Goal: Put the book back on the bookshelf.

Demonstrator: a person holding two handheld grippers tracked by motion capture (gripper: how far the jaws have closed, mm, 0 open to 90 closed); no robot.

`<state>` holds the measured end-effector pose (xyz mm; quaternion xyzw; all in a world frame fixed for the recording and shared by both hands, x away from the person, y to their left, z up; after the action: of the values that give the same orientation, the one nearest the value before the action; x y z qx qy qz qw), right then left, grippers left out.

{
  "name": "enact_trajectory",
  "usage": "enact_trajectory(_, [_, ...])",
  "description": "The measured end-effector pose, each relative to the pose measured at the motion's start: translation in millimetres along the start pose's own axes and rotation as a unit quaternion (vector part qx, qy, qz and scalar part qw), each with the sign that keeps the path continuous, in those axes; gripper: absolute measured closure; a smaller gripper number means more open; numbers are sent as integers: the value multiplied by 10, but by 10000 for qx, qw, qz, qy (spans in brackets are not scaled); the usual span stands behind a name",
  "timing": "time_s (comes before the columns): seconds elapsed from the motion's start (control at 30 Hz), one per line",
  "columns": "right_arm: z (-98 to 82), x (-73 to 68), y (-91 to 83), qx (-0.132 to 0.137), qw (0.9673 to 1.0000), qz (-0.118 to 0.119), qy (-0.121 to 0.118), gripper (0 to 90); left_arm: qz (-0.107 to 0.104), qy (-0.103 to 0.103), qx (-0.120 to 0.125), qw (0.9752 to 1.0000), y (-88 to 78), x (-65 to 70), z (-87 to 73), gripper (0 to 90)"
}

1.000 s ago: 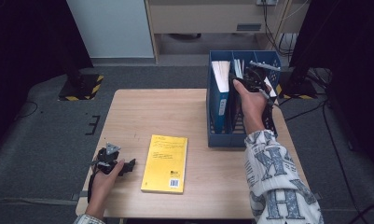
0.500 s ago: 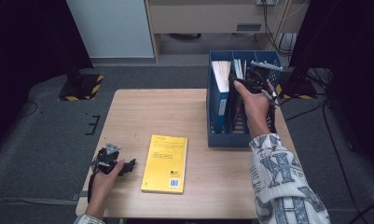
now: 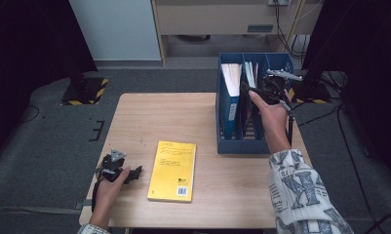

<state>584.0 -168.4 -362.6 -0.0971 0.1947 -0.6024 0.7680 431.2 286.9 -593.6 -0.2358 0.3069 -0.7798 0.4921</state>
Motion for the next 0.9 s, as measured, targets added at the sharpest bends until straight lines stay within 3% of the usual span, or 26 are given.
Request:
enact_trajectory(0.13, [-39,-19,-72,-9,9999,118,20,141,-1,6,-3,10000,-1,1,-1,12])
enact_trajectory(0.5, [-192,-112,-307,13,9989,314,-336,123,-5,17,-5,10000,1,3,1,12])
enact_trajectory(0.63, [-349,-137,-386,-88,9983,349,-453,122,-14,8,7,10000,3,6,3,12])
enact_trajectory(0.7, [-452,-162,-423,-171,9973,328,-639,122,-20,14,7,10000,4,7,4,12])
enact_trajectory(0.9, [-771,-286,-535,-215,9952,610,-739,118,-40,30,-7,10000,8,9,8,11])
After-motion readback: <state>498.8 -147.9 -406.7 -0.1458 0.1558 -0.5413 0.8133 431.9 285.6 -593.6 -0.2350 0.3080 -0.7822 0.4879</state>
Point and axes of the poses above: each handheld gripper's, and its own axes: y roughly forward along the jaws, z roughly out of its top, x roughly to its right, the point moved 8 cm from there along y, roughly forward along the jaws, and after that the axes turned 6 degrees about -z, right-handed, at the moved point
